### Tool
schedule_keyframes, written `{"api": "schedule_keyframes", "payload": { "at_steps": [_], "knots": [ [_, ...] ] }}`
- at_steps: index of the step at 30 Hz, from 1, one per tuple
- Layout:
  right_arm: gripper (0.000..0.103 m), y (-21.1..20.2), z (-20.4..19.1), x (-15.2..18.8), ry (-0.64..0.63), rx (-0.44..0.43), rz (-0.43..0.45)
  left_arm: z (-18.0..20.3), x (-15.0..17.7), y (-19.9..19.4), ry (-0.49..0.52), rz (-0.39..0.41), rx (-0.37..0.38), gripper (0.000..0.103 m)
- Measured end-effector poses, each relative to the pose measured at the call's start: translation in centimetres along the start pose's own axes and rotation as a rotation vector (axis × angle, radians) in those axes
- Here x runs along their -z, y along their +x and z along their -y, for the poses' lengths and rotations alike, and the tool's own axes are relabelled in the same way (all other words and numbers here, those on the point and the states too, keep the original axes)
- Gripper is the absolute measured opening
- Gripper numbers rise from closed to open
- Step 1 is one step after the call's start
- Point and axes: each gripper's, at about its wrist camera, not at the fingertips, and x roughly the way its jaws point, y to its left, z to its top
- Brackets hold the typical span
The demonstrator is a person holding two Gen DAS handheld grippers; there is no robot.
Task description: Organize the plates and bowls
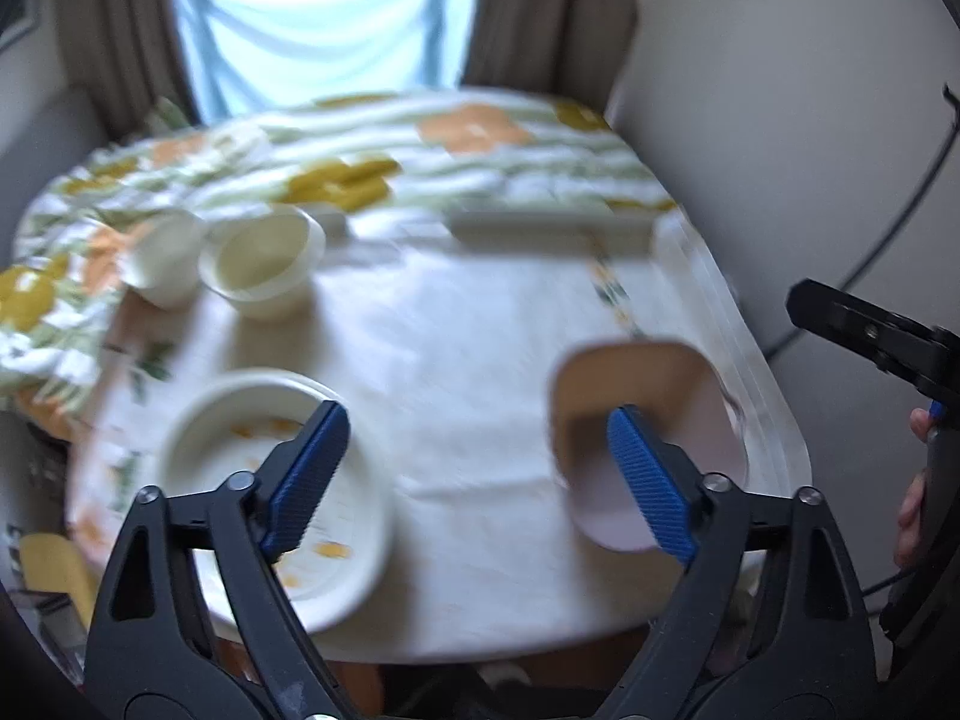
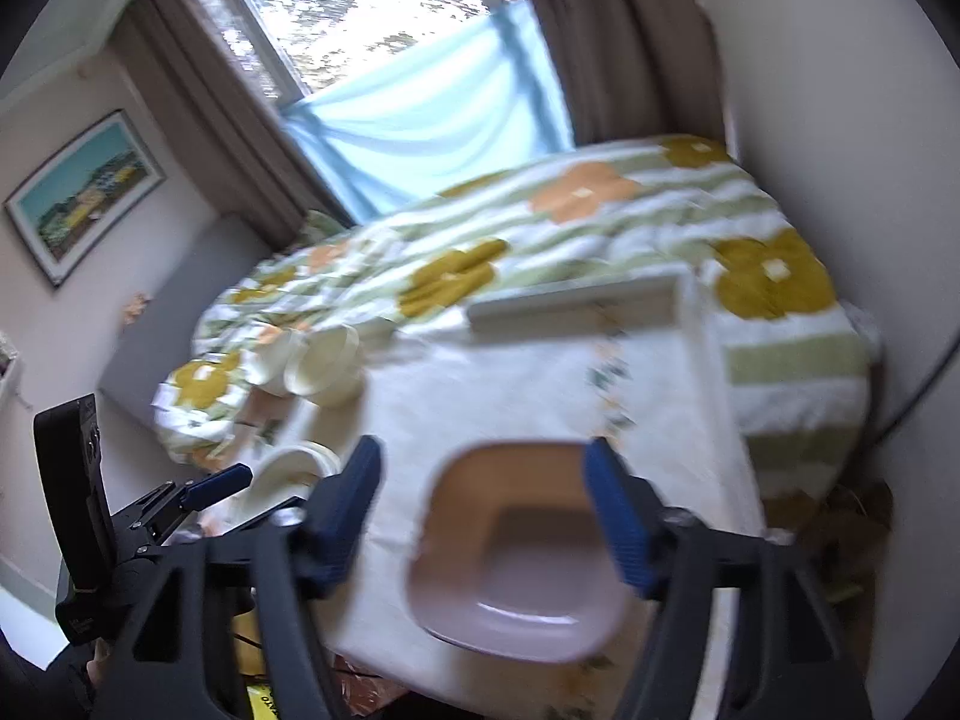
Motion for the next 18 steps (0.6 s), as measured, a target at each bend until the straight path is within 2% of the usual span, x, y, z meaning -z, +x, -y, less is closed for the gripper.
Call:
{"api": "schedule_keyframes", "payload": {
  "at_steps": [1, 2, 4, 6, 10, 12, 15, 18],
  "knots": [
    [0.1, 0.1, -1.0, -0.7, -0.015, -0.03, 0.019, -0.8, -0.7, -1.1, -0.009, 0.037, -0.042, 0.103],
    [0.103, 0.4, -1.9, -1.3, -0.026, -0.054, 0.037, -2.0, -1.3, -2.2, -0.018, 0.076, -0.083, 0.103],
    [0.103, 1.5, -4.0, -2.7, -0.063, -0.098, 0.052, -3.9, -2.5, -2.9, -0.031, 0.104, -0.127, 0.103],
    [0.103, 3.2, -6.0, -3.9, -0.105, -0.089, 0.014, -6.4, -3.5, -3.0, -0.058, 0.098, -0.155, 0.103],
    [0.103, 6.7, -9.3, -5.7, -0.128, -0.091, -0.029, -11.2, -5.3, -2.4, -0.118, 0.079, -0.14, 0.103],
    [0.103, 9.0, -10.5, -6.7, -0.11, -0.053, -0.043, -13.5, -6.2, -1.4, -0.136, 0.063, -0.134, 0.103],
    [0.103, 12.7, -11.7, -7.5, -0.092, -0.043, -0.105, -16.7, -7.3, 0.9, -0.16, 0.028, -0.126, 0.103],
    [0.103, 16.8, -12.4, -7.6, -0.056, -0.052, -0.172, -19.8, -8.1, 3.8, -0.193, -0.015, -0.086, 0.103]
  ]
}}
